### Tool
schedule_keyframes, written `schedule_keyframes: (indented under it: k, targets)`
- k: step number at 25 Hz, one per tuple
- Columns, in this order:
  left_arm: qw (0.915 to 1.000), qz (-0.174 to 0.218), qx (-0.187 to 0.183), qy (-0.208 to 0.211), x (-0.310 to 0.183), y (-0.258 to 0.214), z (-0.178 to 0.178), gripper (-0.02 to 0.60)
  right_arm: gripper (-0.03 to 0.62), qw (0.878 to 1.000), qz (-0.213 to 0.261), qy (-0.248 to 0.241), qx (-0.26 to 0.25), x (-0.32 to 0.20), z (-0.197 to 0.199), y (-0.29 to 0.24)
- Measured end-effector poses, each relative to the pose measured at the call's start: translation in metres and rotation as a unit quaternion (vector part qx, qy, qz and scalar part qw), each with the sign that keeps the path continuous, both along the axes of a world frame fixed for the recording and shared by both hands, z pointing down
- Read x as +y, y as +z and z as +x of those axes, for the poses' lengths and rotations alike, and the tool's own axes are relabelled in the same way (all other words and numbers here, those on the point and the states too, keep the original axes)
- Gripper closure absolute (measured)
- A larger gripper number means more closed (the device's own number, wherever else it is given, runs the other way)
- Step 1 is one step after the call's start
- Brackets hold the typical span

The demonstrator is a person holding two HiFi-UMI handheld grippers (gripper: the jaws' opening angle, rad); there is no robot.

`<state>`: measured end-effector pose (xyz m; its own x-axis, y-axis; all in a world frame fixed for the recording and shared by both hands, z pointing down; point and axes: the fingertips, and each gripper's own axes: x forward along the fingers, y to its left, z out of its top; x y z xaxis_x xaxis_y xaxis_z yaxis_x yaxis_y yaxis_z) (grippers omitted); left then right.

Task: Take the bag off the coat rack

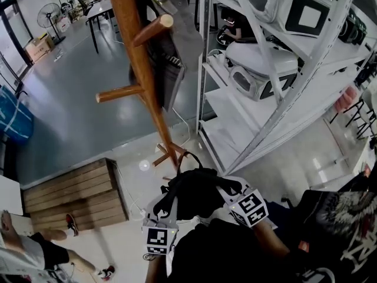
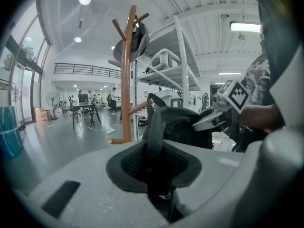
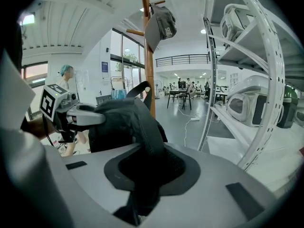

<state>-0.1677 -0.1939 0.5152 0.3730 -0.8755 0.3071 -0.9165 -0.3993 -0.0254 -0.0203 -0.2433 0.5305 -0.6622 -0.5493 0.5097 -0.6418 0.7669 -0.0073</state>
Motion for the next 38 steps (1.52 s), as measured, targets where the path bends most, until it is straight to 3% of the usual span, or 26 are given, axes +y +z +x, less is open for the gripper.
schedule_keyframes:
  k: [23, 38]
  targets:
    - [0.9997, 0.004, -0.004, -0.023, 0.034, -0.006, 0.021, 0.506, 0.523, 0.999, 0.007, -0.038, -0.017, 0.025, 0.019, -0.005]
    - [0.9985, -0.049, 0.023, -0.010, 0.109, 0.024, 0.052, 0.506, 0.523, 0.998, -0.031, -0.059, -0.020, 0.092, 0.046, 0.017]
